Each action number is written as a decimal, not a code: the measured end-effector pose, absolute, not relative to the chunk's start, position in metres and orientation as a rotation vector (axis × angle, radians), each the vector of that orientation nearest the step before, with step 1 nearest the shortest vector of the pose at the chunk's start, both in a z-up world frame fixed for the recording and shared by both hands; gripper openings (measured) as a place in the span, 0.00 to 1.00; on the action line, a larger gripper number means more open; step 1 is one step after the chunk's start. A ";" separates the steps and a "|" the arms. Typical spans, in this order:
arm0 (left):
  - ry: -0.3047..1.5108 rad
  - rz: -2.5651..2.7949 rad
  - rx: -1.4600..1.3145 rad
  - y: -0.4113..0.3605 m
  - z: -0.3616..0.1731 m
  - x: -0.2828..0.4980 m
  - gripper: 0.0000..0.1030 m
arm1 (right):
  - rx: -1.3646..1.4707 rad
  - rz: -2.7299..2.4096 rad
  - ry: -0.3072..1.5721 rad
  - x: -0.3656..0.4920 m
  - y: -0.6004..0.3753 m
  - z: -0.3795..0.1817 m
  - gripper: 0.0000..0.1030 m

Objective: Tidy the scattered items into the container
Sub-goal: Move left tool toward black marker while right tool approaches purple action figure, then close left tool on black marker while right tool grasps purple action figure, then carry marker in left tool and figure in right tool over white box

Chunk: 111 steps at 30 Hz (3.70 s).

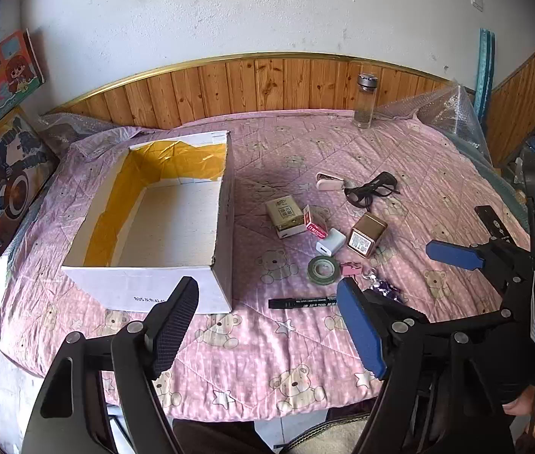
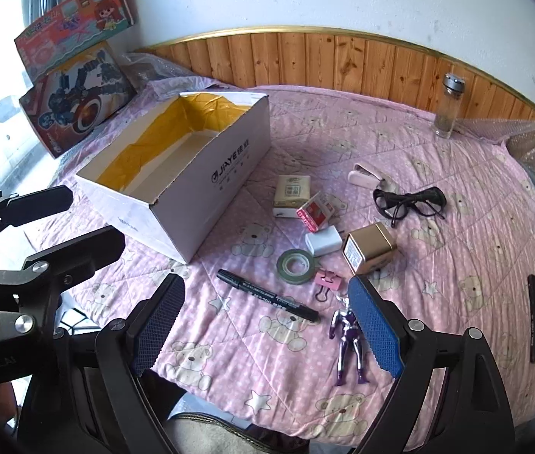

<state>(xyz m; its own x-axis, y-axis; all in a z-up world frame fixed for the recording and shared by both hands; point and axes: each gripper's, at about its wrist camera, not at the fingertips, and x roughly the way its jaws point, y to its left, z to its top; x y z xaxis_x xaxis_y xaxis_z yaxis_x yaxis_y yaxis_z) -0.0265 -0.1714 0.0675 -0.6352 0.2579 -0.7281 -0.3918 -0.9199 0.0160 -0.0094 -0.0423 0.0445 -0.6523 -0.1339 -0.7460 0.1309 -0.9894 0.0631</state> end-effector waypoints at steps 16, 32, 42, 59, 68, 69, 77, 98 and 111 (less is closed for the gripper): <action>0.235 2.484 -1.165 -0.169 0.040 -0.040 0.28 | 1.361 -2.741 -0.109 -0.012 -0.021 0.020 0.20; 0.259 2.456 -1.170 -0.166 0.029 -0.043 0.12 | 1.309 -2.695 -0.067 -0.019 -0.049 0.022 0.13; 0.206 2.340 -1.198 -0.150 0.000 -0.056 0.59 | 1.407 -2.716 -0.287 -0.021 0.006 -0.019 0.53; 0.407 2.063 -1.223 -0.081 -0.092 -0.094 0.62 | 1.595 -2.627 -0.340 -0.041 0.060 -0.104 0.53; 0.430 1.990 -1.210 -0.071 -0.115 -0.105 0.33 | 1.597 -2.654 -0.319 -0.048 0.073 -0.101 0.45; 0.407 1.973 -1.227 -0.073 -0.114 -0.107 0.20 | 1.597 -2.653 -0.353 -0.048 0.077 -0.100 0.45; 0.301 1.952 -1.240 -0.072 -0.108 -0.107 0.14 | 1.535 -2.649 -0.526 -0.046 0.092 -0.086 0.45; 0.120 2.096 -1.180 -0.109 -0.030 -0.092 0.14 | 1.388 -2.715 -0.362 -0.032 0.050 -0.028 0.46; 0.030 2.172 -1.080 -0.143 0.019 -0.079 0.14 | 1.284 -2.715 -0.167 -0.028 0.003 0.022 0.46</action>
<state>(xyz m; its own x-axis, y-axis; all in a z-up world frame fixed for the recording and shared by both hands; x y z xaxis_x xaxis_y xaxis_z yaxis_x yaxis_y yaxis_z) -0.0790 -0.1430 0.0192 -0.4067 0.5780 -0.7075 -0.5972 -0.7542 -0.2729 -0.0281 0.0026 0.0216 -0.6282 -0.1673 -0.7598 0.0730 -0.9850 0.1565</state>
